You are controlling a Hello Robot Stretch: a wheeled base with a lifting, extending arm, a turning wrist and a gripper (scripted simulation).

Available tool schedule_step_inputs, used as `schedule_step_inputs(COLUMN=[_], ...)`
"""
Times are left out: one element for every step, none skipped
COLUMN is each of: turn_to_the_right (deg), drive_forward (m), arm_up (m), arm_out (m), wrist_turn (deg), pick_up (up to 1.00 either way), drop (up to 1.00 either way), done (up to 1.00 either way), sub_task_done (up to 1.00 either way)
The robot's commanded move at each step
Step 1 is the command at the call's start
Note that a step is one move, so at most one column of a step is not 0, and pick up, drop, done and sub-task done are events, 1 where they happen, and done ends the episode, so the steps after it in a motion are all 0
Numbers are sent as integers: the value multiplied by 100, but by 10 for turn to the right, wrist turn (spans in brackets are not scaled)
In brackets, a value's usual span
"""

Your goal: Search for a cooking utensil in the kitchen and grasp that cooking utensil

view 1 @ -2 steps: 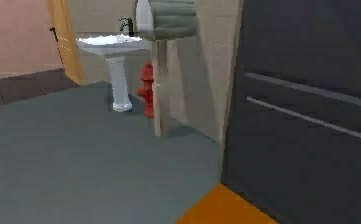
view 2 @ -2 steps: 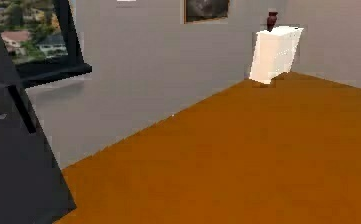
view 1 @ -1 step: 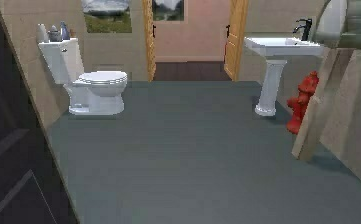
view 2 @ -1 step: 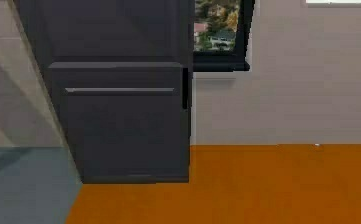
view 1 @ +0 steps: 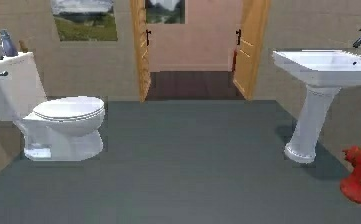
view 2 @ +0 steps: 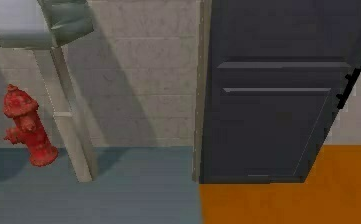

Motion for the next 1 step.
schedule_step_inputs(turn_to_the_right=[0], drive_forward=[5], arm_up=[0], arm_out=[0], wrist_turn=[0], pick_up=[0], drop=[0], done=[0], sub_task_done=[0])
